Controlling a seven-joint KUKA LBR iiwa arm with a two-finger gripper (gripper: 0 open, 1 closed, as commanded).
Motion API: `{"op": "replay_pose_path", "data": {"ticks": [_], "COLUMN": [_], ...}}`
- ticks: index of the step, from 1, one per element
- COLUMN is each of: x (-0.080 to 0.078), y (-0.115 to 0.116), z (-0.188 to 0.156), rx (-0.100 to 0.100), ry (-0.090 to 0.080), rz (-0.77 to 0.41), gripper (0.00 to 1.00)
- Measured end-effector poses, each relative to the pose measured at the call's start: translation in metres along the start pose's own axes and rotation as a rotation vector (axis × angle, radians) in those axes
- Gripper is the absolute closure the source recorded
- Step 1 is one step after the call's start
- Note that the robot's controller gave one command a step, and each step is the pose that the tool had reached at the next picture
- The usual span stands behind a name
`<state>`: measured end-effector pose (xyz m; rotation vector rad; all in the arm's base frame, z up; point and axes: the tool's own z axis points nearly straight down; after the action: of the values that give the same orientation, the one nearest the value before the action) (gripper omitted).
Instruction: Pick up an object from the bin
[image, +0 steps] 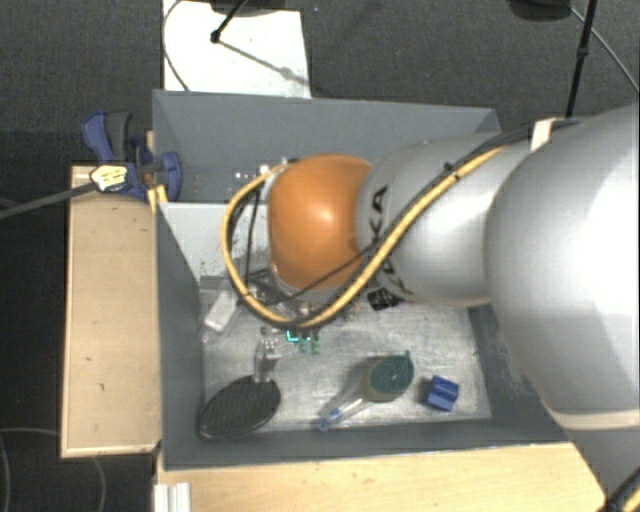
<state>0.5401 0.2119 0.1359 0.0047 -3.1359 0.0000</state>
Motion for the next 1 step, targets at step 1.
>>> {"op": "replay_pose_path", "data": {"ticks": [1], "x": [-0.0024], "y": [-0.0009], "z": [-0.0041], "rx": [-0.002], "ry": [-0.007], "rz": [0.006], "gripper": [1.00]}}
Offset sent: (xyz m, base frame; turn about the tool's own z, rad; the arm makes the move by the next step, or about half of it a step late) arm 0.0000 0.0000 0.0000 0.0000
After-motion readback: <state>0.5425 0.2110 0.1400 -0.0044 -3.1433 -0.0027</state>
